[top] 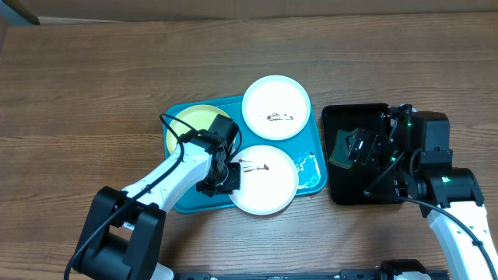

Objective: Clean dirty plates on tray and stack at the side

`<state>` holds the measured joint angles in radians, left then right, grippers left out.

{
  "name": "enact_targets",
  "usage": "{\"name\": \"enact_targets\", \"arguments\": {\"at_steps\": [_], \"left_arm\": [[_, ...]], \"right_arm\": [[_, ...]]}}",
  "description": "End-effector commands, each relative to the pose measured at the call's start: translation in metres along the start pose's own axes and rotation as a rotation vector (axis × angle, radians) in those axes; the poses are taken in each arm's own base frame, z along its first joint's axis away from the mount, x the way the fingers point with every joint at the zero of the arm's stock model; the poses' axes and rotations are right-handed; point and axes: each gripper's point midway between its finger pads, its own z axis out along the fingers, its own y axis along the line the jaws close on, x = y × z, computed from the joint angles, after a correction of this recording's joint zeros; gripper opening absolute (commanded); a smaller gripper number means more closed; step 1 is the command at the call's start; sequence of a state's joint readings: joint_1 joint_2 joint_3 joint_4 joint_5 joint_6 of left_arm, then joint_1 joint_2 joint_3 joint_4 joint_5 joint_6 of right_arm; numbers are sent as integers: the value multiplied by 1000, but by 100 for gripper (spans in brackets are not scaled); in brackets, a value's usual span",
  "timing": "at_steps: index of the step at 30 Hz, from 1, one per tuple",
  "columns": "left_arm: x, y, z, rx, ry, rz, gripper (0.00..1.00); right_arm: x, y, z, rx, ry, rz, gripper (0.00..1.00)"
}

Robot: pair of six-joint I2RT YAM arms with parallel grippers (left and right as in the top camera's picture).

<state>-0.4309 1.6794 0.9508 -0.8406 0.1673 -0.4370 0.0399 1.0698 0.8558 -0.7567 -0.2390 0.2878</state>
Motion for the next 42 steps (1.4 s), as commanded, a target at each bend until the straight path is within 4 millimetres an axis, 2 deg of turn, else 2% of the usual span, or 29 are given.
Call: {"name": "enact_targets", "arguments": {"at_steps": [1,3,7,9,14,21,25,34,42], "left_arm": [[-7,-3,-3,-1,-22,10,11],[-8,-4,-3,0,-23,10,10],[-8,-4,-3,1,-27,11,7],[-9,-4,-3,3,-31,12,6],[-12,-6,-3,8,-40,13,4],[-12,-6,-3,8,-41,14,4],[-12,-6,-3,8,-41,14,4],[-12,-6,-3,8,-41,14,4],[-12,-6,-3,9,-43,14,4]], "right_arm": [[-11,7,-7,-19,-30,-4,100],[-11,6,-7,-12,-33,-4,99],[-13,2,-4,9,-36,-6,86],[-13,1,1,12,-24,-8,77],[-10,5,16,19,9,-28,63],[-21,-5,31,172,12,-71,64],[-22,-13,48,225,37,-49,64],[12,-33,99,278,212,49,62],[30,-47,121,317,289,69,54]]}}
